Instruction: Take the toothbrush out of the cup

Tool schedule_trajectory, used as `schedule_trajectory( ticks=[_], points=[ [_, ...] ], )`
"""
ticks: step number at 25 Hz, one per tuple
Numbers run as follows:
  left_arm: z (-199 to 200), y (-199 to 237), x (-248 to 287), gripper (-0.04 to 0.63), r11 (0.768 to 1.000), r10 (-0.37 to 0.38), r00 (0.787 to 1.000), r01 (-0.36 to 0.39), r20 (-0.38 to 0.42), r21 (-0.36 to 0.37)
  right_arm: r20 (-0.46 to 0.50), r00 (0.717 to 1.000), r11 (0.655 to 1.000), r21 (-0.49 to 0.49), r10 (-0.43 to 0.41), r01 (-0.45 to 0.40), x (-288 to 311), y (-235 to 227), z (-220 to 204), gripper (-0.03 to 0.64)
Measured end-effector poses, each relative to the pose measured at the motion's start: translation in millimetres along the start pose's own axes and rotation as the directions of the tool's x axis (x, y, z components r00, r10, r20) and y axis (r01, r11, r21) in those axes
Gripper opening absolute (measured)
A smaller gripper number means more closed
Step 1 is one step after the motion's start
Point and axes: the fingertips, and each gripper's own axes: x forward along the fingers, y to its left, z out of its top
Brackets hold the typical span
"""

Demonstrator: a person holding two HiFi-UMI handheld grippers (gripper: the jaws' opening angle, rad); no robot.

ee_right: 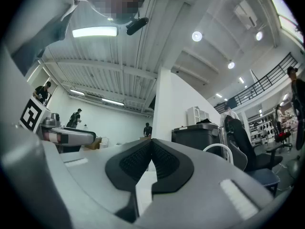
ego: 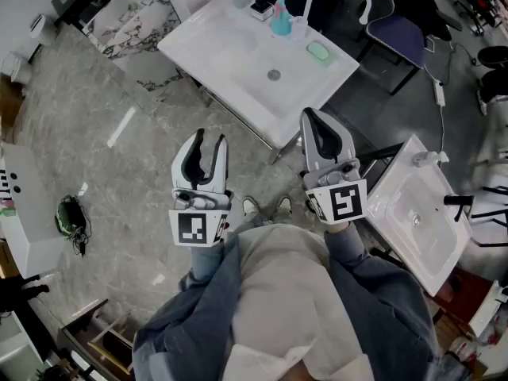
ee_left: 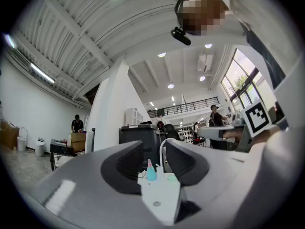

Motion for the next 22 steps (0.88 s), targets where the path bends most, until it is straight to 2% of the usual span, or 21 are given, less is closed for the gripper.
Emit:
schedule_trajectory(
  ticks=[11, 16, 22],
  points=[
    [-1, -2, 0, 0.179, 1.000, 0.011, 1.000, -0.011, -0.012, 0.004, 0.002, 1.000, 1.000, 0.006, 0.006, -0.006, 0, -2, 0, 0.005],
    [0, -5, 1, 0.179, 1.000, 0.018, 1.000, -0.018, -0.010, 0.007, 0.040, 0.999, 0.998, 0.052, 0.026, -0.028, -5, -4, 3, 0.005],
    [1, -10, 8, 0.179, 1.000, 0.027, 1.000, -0.026, -0.008, 0.008, 0.032, 0.999, 0.999, 0.032, 0.028, -0.029, -6, -13, 3, 0.006]
  ],
)
